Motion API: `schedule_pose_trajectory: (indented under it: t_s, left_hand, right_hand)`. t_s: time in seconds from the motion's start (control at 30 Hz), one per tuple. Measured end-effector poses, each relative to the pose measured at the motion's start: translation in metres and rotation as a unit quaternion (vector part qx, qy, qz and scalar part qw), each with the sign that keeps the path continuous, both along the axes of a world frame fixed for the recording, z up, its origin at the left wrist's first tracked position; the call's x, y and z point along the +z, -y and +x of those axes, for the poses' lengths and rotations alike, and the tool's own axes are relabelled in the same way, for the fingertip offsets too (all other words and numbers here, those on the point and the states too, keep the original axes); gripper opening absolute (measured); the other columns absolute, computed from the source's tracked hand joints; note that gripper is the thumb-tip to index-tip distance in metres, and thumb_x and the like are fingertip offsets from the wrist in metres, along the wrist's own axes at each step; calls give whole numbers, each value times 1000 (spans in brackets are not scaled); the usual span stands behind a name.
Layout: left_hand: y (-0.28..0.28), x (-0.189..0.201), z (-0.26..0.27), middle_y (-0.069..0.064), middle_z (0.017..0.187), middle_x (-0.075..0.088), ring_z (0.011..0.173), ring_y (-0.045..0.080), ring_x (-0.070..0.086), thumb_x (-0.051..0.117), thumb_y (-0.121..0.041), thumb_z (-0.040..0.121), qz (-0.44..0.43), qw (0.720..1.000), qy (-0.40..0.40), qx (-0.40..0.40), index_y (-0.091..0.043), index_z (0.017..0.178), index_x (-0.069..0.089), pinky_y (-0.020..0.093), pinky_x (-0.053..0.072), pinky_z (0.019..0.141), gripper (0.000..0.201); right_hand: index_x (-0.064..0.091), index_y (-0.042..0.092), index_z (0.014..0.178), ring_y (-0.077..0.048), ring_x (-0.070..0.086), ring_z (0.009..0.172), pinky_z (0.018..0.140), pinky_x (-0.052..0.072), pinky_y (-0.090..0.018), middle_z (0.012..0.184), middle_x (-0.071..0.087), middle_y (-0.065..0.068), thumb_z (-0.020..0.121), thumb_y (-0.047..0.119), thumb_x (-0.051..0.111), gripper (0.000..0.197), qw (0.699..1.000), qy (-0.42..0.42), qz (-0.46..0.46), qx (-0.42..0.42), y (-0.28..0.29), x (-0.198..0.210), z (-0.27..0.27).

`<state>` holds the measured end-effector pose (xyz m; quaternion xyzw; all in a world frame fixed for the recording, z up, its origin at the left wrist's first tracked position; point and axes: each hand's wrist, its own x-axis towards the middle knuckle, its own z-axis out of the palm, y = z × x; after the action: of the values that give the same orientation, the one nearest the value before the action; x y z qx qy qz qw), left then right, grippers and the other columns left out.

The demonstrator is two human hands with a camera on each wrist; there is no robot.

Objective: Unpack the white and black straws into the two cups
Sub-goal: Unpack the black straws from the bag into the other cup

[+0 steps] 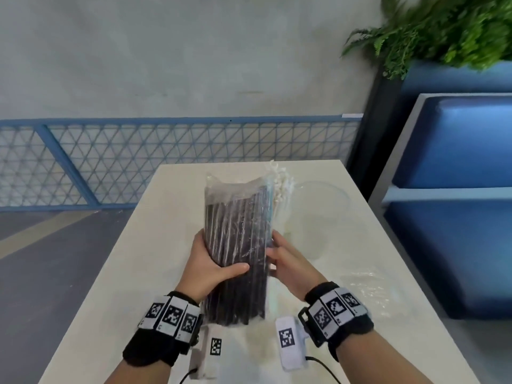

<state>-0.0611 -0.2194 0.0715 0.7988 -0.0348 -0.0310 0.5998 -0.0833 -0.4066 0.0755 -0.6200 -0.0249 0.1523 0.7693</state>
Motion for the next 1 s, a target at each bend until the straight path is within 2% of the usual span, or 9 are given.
schedule_pose_trajectory:
  t_s: [0.07, 0.17, 0.3, 0.37, 0.53, 0.6, 0.7, 0.8, 1.0]
  left_hand:
    - [8, -3, -5, -3, 115, 55, 104, 6, 57, 88, -42, 35, 20, 1000, 4, 1, -25, 116, 37, 19, 45, 84, 98]
    - [14, 5, -11, -13, 103, 57, 91, -6, 56, 90, -19, 52, 41, 999, 13, -12, -27, 110, 40, 3, 43, 67, 77]
    - [6, 10, -9, -12, 99, 63, 90, -4, 60, 84, -45, 38, 32, 999, 1, 2, -36, 97, 45, 14, 45, 70, 71]
    - [1, 8, -8, -12, 100, 63, 93, 0, 60, 87, -42, 40, 55, 998, -3, 9, -33, 102, 45, 18, 45, 73, 76]
    - [-5, 1, -8, -15, 103, 62, 95, 1, 59, 90, -31, 51, 112, 994, 0, 8, -28, 113, 46, 23, 46, 81, 76]
    - [-6, -1, -9, -14, 99, 62, 91, -2, 58, 89, -29, 52, 130, 991, -6, 7, -27, 108, 47, 17, 45, 73, 70]
    - [-8, -2, -11, -14, 95, 62, 87, -7, 56, 89, -26, 54, 145, 989, -12, -3, -26, 106, 47, 11, 41, 69, 67]
    - [-12, -1, -12, -15, 95, 62, 87, -8, 55, 89, -25, 54, 156, 987, -19, -18, -26, 105, 47, 10, 40, 69, 66]
    - [-16, 5, -10, -22, 97, 56, 86, -9, 52, 89, -25, 54, 172, 983, -28, -50, -25, 112, 44, 9, 38, 72, 72]
  right_hand:
    - [44, 25, 129, -17, 60, 109, 92, 49, -35, 120, 62, 2, 81, 28, 58, 50, 999, 20, -32, -9, 4, -1, -2]
    - [46, 24, 125, -17, 61, 113, 100, 48, -42, 123, 63, -3, 78, 33, 65, 52, 997, 40, -61, -31, 7, -3, -3]
    - [46, 21, 127, -14, 60, 114, 102, 46, -41, 124, 63, -1, 75, 35, 69, 58, 996, 50, -75, -7, 8, -6, -3]
    - [43, 24, 128, -11, 60, 113, 102, 46, -40, 124, 61, 4, 74, 33, 73, 63, 994, 63, -90, -17, 7, -7, -2]
    - [20, 33, 141, -3, 52, 111, 83, 48, -17, 130, 41, 14, 79, 21, 72, 82, 967, 143, -150, -148, 8, 0, 0]
    - [26, 36, 138, 0, 49, 112, 81, 46, -14, 130, 36, 17, 80, 19, 71, 75, 943, 206, -186, -185, 10, 0, 1]
    - [47, 44, 117, 2, 47, 113, 84, 46, -13, 126, 39, 15, 84, 15, 66, 48, 896, 290, -269, -204, 15, -5, 1]
    - [59, 38, 106, 2, 47, 111, 83, 43, -8, 124, 42, 17, 85, 11, 64, 35, 860, 339, -318, -212, 20, -10, 2]
    - [67, 25, 95, -16, 50, 95, 89, 36, -9, 105, 49, 6, 80, 14, 69, 19, 812, 395, -354, -243, 23, -11, 0]
